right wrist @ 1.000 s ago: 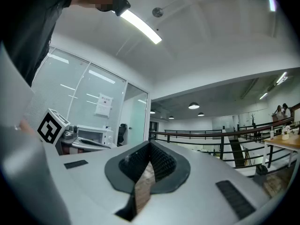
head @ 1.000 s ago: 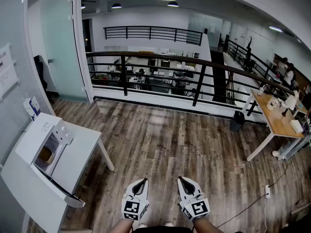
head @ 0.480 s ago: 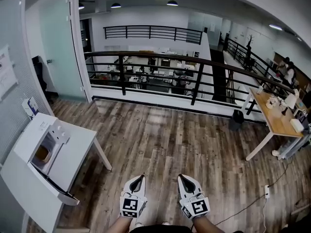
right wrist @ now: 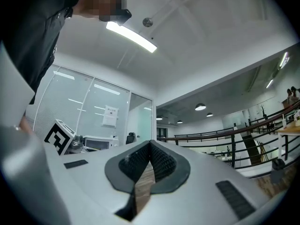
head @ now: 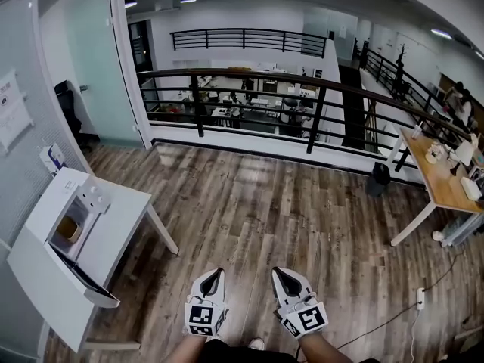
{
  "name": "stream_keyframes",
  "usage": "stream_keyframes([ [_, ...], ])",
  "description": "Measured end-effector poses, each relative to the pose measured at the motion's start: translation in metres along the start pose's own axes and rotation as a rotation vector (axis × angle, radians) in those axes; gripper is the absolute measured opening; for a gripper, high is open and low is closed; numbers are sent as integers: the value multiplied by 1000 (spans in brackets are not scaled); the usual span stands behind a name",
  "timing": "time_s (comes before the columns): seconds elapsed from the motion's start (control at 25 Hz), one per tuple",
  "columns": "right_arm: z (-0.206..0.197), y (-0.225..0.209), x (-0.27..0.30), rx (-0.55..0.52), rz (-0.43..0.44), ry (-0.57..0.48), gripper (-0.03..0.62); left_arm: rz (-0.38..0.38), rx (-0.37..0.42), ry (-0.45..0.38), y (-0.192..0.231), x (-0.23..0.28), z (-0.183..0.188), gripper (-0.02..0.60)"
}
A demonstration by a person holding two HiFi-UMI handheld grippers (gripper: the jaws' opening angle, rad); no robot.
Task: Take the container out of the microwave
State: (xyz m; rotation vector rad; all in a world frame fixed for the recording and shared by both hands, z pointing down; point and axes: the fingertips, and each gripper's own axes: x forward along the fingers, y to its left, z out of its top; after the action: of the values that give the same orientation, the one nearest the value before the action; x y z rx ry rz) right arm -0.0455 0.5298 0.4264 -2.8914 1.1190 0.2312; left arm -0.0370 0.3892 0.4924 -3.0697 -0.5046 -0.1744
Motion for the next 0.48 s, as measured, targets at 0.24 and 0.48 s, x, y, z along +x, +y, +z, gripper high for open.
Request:
stream_keyframes([
  [0.24,-3,-1,31,6,26,-1,-2,47,-11,15,21,7,-2,6],
  [0.48,-6,-2,89,2,75,-15,-2,65,-16,-1,65,36,2,6],
])
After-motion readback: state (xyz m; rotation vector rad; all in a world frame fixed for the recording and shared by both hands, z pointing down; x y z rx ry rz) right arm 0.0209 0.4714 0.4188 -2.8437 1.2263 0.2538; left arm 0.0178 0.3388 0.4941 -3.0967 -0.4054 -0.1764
